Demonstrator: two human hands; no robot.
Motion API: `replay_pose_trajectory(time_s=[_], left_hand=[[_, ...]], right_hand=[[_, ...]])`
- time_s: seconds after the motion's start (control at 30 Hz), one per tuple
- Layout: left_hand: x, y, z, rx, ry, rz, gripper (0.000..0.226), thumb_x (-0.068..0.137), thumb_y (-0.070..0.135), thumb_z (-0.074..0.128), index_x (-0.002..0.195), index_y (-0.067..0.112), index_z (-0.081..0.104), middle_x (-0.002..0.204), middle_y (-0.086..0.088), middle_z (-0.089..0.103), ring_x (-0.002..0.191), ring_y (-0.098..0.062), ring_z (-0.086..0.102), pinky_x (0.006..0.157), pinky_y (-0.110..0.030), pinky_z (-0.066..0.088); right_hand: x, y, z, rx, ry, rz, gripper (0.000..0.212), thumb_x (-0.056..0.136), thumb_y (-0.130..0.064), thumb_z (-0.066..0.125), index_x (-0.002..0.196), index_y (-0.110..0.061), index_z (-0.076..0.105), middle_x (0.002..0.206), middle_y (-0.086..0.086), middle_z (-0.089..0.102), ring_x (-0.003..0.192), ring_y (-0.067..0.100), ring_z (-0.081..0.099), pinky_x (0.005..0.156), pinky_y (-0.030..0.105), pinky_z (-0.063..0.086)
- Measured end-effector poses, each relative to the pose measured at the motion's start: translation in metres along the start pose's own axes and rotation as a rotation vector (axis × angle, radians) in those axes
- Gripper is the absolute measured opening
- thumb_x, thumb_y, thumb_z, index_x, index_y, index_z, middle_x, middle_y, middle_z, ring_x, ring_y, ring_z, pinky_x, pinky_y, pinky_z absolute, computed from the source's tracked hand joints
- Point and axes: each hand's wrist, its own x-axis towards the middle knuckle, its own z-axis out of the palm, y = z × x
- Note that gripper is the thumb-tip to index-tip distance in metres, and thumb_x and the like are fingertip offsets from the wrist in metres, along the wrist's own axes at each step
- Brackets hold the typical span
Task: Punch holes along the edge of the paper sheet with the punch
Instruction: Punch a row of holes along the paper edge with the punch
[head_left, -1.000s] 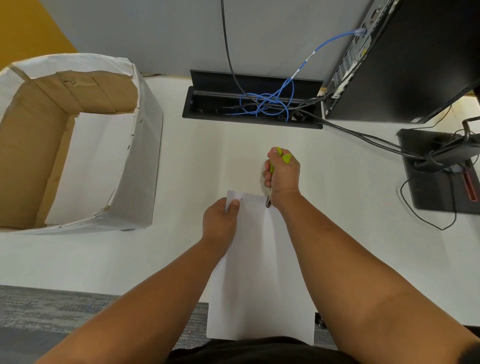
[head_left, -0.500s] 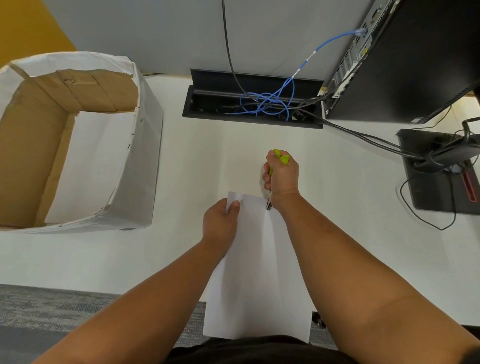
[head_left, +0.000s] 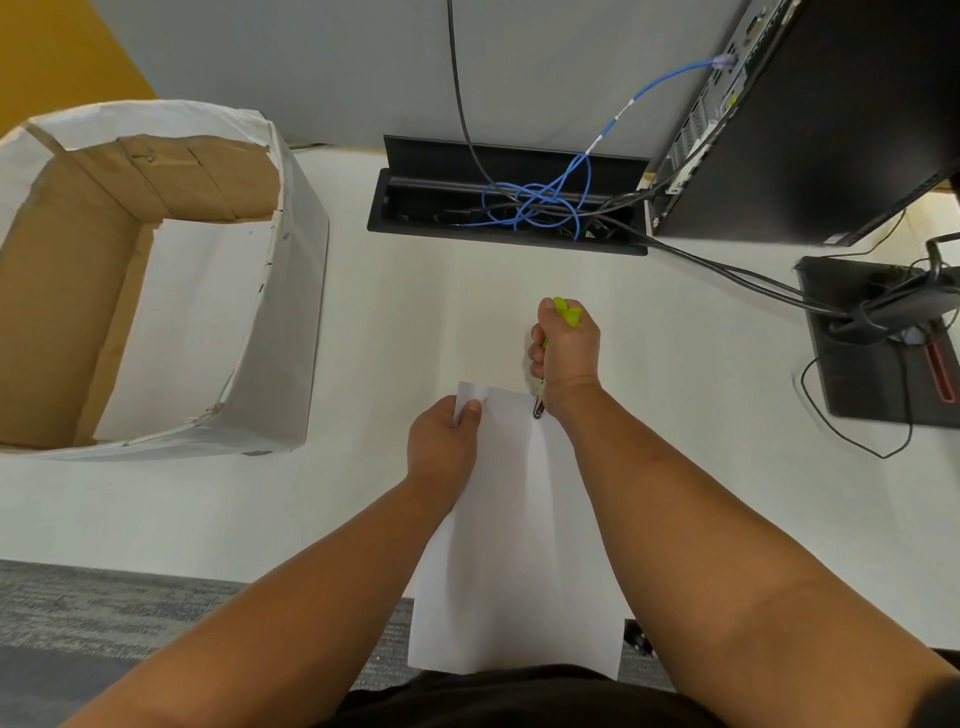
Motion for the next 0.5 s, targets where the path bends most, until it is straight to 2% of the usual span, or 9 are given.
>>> replay_pose_trajectory(time_s=[0.17,0.23,0.3,0.4,0.5], left_hand=[[-0.0001,0.001,-0.0007,0.004,0.0,0.003,0.03,0.098,0.037,0.048,0.09,0.017,0.068,0.084,0.0,0.071,0.082,-0.02,0.067,0.083,-0.042,0.057],[0.0001,0.0008,-0.001,0.005,0.0,0.009,0.03,0.098,0.037,0.048,0.09,0.017,0.069,0.084,0.0,0.071,0.082,-0.021,0.067,0.082,-0.042,0.057],[0.0002,0.0008,-0.0008,-0.002,0.001,0.005,0.031,0.098,0.037,0.048,0.089,0.015,0.068,0.084,-0.002,0.071,0.081,-0.022,0.067,0.082,-0.043,0.057],[0.0005,0.0021,0.0004,-0.017,0.011,-0.002,0.033,0.097,0.038,0.049,0.086,0.013,0.067,0.082,-0.006,0.07,0.081,-0.026,0.067,0.081,-0.046,0.057],[0.001,0.0033,0.0017,-0.021,0.023,-0.004,0.033,0.097,0.036,0.049,0.084,0.012,0.067,0.081,-0.006,0.07,0.08,-0.026,0.067,0.081,-0.046,0.057]], right_hand=[[0.0008,-0.0004,0.0008,-0.008,0.003,0.007,0.015,0.096,-0.023,0.055,0.081,-0.018,0.054,0.062,0.004,0.049,0.043,0.013,0.037,0.042,0.021,0.029],[0.0011,0.0007,0.0005,-0.019,-0.006,-0.008,0.005,0.095,-0.023,0.056,0.091,-0.019,0.055,0.065,0.006,0.052,0.047,0.014,0.04,0.042,0.021,0.03],[0.0008,0.0019,-0.0015,-0.01,-0.017,-0.028,0.013,0.093,-0.024,0.058,0.103,-0.024,0.049,0.072,0.008,0.059,0.049,0.015,0.045,0.041,0.022,0.034],[0.0,-0.0001,-0.0053,-0.008,-0.031,-0.036,0.016,0.094,-0.029,0.057,0.098,-0.025,0.042,0.09,0.013,0.069,0.053,0.017,0.051,0.044,0.025,0.039],[0.0017,-0.0023,-0.0084,-0.006,-0.044,0.0,0.017,0.097,-0.033,0.056,0.092,-0.016,0.054,0.103,0.017,0.07,0.057,0.016,0.055,0.046,0.026,0.043]])
